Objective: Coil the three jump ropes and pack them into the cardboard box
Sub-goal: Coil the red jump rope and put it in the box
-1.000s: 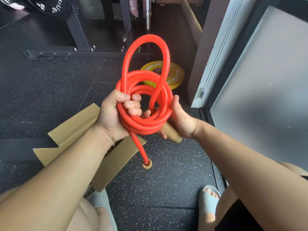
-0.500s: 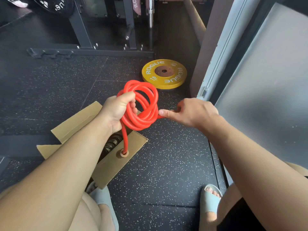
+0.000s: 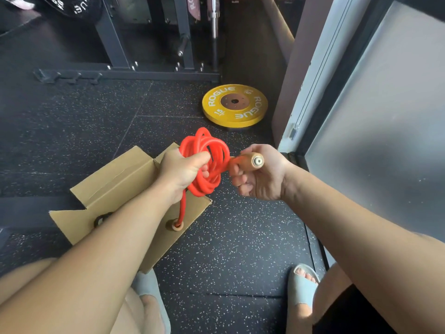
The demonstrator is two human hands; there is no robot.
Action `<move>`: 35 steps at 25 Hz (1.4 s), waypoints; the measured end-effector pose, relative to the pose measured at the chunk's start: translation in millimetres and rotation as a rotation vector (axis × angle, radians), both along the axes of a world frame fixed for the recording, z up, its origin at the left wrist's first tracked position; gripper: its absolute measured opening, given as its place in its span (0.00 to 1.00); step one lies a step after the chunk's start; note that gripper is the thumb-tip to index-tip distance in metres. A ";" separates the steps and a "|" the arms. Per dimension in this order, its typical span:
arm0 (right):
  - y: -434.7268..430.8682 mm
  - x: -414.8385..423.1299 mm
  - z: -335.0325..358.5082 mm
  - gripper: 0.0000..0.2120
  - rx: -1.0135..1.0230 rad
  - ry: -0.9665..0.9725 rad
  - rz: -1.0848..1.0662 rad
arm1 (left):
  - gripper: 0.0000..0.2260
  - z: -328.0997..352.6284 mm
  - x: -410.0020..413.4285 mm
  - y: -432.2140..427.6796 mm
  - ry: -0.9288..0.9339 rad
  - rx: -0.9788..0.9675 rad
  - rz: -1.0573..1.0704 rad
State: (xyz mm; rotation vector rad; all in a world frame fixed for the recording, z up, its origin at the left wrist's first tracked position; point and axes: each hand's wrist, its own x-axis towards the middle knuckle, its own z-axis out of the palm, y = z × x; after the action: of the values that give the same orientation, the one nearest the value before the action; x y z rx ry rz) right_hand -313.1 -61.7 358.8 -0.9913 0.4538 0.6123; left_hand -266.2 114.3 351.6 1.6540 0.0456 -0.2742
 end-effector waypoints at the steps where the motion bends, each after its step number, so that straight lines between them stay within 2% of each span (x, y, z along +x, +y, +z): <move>1: 1.0 0.1 -0.2 0.14 0.047 -0.010 -0.066 | 0.07 -2.1 -3.5 -3.4 0.041 -0.042 -0.008; 4: 6.6 3.7 -4.8 0.21 0.115 -0.064 -0.290 | 0.05 -5.2 -8.6 -9.9 0.208 -0.185 -0.038; 7: 20.4 7.9 -9.2 0.18 -0.050 -0.135 -0.429 | 0.03 -5.1 -10.0 -9.5 0.348 -0.278 -0.110; 8: 23.5 9.0 -12.0 0.20 -0.116 -0.146 -0.471 | 0.04 -5.5 -10.1 -8.8 0.367 -0.281 -0.147; 11: 28.1 14.4 -22.1 0.29 -0.310 -0.218 -0.557 | 0.06 -3.3 -10.5 -7.9 0.400 -0.340 -0.213; 14: 30.7 15.2 -22.1 0.42 -0.441 -0.307 -0.651 | 0.04 -0.8 -11.6 -6.3 0.393 -0.380 -0.222; 15: 29.9 13.6 -19.9 0.43 -0.499 -0.316 -0.683 | 0.05 -1.5 -12.7 -5.1 0.390 -0.412 -0.245; 17: 25.4 10.7 -15.9 0.36 -0.611 -0.318 -0.723 | 0.13 -4.4 -15.2 -4.3 0.374 -0.484 -0.301; 20: 22.0 6.7 -9.8 0.26 -0.693 -0.376 -0.735 | 0.20 -5.0 -15.2 -10.6 0.255 -0.411 -0.279; 24: 23.7 5.3 -17.6 0.27 -0.780 -0.369 -0.752 | 0.14 -8.3 -14.8 -18.4 0.094 -0.237 -0.217; 26: 23.7 5.3 -24.1 0.27 -0.702 -0.434 -0.704 | 0.15 -11.1 -15.4 -14.7 -0.002 -0.231 -0.281; 28: 21.8 6.0 -26.6 0.26 -0.495 -0.559 -0.606 | 0.15 -11.0 -10.7 -7.9 -0.076 -0.235 -0.287; 30: 19.1 8.3 -26.9 0.28 -0.419 -0.646 -0.488 | 0.11 -7.6 -4.8 0.2 -0.072 -0.233 -0.265; 35: 15.6 5.1 -15.7 0.33 -0.601 -0.666 -0.437 | 0.07 -8.2 -4.9 6.4 -0.034 -0.210 -0.258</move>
State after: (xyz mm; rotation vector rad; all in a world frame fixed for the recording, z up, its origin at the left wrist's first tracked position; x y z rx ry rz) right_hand -307.9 -46.2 343.1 -1.5294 0.2387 -0.2835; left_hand -271.1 120.7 343.4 1.4540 -0.2171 -0.4324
